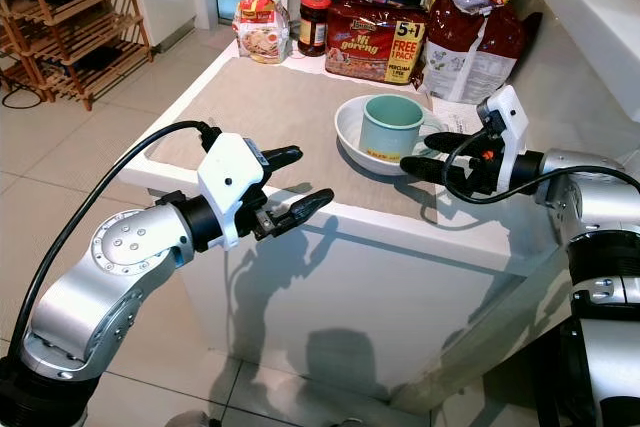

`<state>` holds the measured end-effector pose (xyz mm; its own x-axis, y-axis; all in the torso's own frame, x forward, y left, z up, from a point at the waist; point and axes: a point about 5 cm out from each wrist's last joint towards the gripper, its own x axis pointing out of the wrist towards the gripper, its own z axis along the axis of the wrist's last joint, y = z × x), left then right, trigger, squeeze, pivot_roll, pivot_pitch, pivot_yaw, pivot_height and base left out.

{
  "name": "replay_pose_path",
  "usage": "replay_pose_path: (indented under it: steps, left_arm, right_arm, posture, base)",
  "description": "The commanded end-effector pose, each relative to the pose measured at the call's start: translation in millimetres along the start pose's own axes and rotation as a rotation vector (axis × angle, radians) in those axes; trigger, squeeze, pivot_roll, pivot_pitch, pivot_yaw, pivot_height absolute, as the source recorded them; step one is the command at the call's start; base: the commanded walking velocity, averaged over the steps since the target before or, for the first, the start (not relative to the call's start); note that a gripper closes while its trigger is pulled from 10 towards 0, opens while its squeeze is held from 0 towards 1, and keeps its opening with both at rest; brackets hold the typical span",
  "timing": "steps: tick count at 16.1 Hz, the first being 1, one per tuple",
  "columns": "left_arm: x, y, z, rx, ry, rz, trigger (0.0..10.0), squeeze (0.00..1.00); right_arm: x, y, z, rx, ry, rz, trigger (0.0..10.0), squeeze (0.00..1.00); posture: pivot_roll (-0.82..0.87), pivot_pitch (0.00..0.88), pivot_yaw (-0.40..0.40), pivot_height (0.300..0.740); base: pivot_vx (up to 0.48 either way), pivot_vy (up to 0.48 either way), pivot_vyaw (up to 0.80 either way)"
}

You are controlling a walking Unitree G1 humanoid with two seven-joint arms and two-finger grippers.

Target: Setting the table

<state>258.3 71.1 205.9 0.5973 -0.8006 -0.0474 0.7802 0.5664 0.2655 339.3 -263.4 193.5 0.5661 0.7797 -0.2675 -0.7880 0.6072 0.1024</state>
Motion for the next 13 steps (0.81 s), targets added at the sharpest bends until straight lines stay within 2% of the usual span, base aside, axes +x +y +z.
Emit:
replay_pose_path:
  steps: [1, 2, 4, 5, 6, 7, 9, 10, 13]
  left_arm:
    - [-0.6, -2.7, 4, 0.006, -0.011, -0.02, 10.0, 0.0]
    - [-0.5, -2.7, 4, 0.006, -0.01, -0.021, 10.0, 0.0]
    - [-0.5, -2.8, 4, 0.006, -0.008, -0.021, 10.0, 0.0]
    - [-0.5, -2.7, 4, 0.007, -0.007, -0.02, 10.0, 0.0]
    - [-0.7, -2.7, 4, 0.008, -0.007, -0.02, 10.0, 0.0]
    - [-1.2, -2.7, 4, 0.011, -0.006, -0.018, 10.0, 0.0]
    - [-1.9, -2.6, 4, 0.013, -0.004, -0.017, 10.0, 0.0]
    - [-2.4, -2.7, 4, 0.012, -0.003, -0.017, 10.0, 0.0]
    - [-2.9, -3.2, 3, 0.009, -0.001, -0.022, 10.0, 0.0]
  right_arm:
    - [-1.3, 0.2, 8, -0.018, -0.016, 0.028, 2.6, 0.0]
    - [-1.1, 1.2, 8, -0.018, -0.021, 0.044, 1.9, 0.0]
    - [-0.9, 2.2, 9, -0.019, -0.025, 0.059, 1.4, 0.0]
    - [-0.9, 2.2, 10, -0.023, -0.026, 0.06, 0.8, 0.0]
    - [-1.1, 1.5, 12, -0.036, -0.035, 0.05, 4.0, 0.0]
    - [-3.1, -1.2, 23, -0.04, -0.103, 0.022, 10.0, 0.0]
    - [-5.7, -4.3, 28, -0.039, -0.131, -0.01, 10.0, 0.0]
    - [-8.3, -7.0, 30, -0.024, -0.155, -0.036, 10.0, 1.0]
    - [-13.6, -10.8, 31, -0.014, -0.18, -0.075, 10.0, 1.0]
  posture:
    - [0.04, 0.0, -0.065, 0.74]
    - [0.04, 0.0, -0.066, 0.74]
    - [0.04, 0.0, -0.066, 0.74]
    - [0.04, 0.0, -0.067, 0.74]
    - [0.04, 0.0, -0.067, 0.74]
    - [0.05, 0.0, -0.068, 0.74]
    - [0.05, 0.0, -0.068, 0.74]
    - [0.05, 0.0, -0.067, 0.74]
    - [0.04, 0.0, -0.06, 0.74]
  base:
    - [0.0, 0.0, 0.0]
    - [0.0, 0.0, 0.0]
    - [0.0, 0.0, 0.0]
    - [0.0, 0.0, 0.0]
    - [0.0, 0.0, 0.0]
    - [0.0, 0.0, 0.0]
    - [0.0, 0.0, 0.0]
    - [0.0, 0.0, 0.0]
    - [0.0, 0.0, 0.0]
